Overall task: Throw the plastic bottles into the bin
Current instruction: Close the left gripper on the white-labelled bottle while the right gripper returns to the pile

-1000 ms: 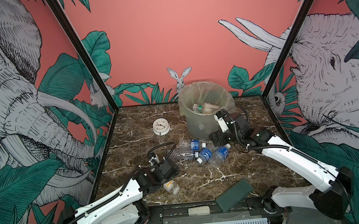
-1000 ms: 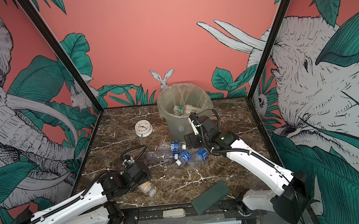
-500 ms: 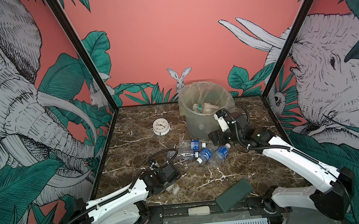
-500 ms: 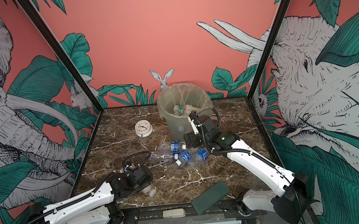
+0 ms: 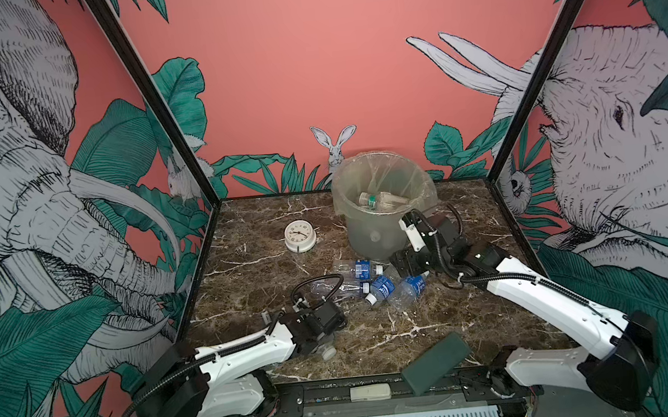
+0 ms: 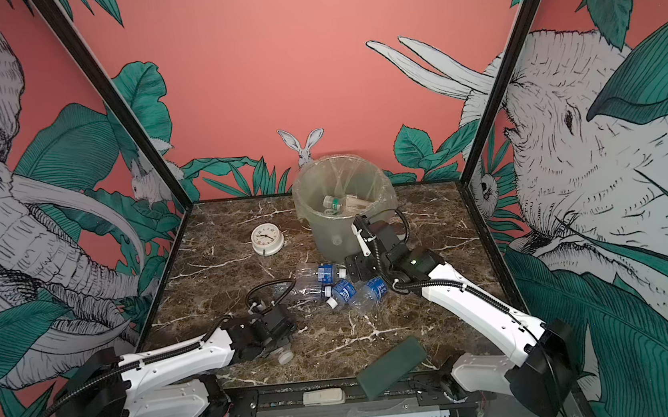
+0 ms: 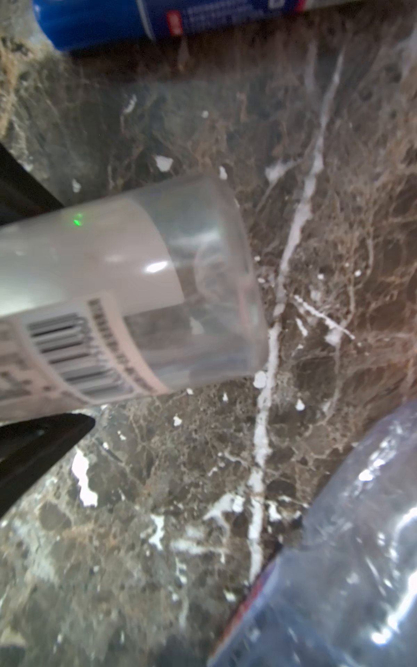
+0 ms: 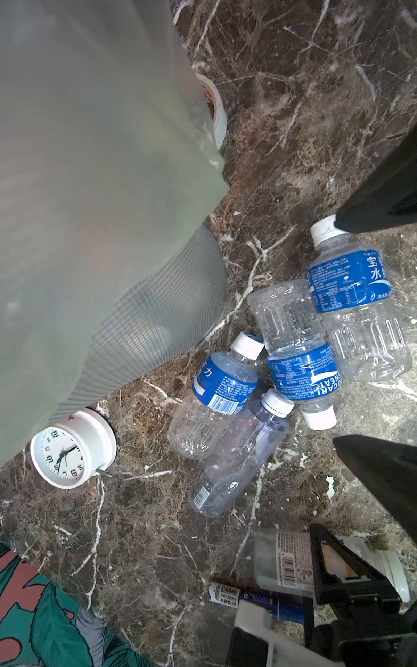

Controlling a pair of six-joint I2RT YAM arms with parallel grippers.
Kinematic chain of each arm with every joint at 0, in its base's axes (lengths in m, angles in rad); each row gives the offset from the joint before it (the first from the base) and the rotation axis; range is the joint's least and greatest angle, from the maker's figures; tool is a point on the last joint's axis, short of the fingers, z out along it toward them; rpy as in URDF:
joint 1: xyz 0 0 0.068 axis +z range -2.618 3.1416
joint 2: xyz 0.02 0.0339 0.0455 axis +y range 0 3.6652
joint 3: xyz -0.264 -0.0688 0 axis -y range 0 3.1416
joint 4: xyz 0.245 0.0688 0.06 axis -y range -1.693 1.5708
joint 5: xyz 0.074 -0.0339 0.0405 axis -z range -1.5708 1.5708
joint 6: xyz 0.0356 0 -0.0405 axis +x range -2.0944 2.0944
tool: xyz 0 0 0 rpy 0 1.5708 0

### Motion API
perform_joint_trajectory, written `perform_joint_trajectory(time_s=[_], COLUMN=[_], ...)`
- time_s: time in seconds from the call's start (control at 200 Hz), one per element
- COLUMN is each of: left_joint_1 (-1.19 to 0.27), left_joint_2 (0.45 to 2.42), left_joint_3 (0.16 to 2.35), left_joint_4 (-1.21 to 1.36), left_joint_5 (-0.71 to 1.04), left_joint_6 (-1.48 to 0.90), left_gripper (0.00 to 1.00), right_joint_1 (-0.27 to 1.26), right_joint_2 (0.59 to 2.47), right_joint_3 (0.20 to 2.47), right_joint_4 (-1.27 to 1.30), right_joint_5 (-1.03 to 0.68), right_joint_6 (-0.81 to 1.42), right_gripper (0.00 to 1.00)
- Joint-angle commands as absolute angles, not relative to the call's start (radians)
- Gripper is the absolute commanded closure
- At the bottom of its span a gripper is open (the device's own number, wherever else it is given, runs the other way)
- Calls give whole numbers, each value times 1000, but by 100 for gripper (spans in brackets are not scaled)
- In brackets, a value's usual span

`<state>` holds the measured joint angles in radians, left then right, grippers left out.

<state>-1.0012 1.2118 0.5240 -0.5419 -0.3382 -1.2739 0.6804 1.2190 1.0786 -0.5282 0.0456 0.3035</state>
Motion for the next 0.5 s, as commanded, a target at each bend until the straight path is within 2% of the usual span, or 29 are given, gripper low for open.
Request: perform_joint_trajectory(time_s=[0.0, 0.195, 0.495], left_joint_1=[-991, -983, -979], left_joint_2=[1241, 1266, 1200], left_joint_3=[559, 567, 559], left_joint_4=[-526, -492, -483], left_joint_5=[-370, -388, -427], left_joint_6=[-1194, -1092, -934], left_gripper=[28, 37, 40], right_joint_1=[683, 683, 682], right_joint_2=[1186, 1168, 1148], right_joint_3=[1066, 1033, 984], right_joint_4=[-518, -522, -534], right_joint_5=[63, 79, 107], right_joint_6=[319, 335, 351], right_gripper=[11, 12, 13])
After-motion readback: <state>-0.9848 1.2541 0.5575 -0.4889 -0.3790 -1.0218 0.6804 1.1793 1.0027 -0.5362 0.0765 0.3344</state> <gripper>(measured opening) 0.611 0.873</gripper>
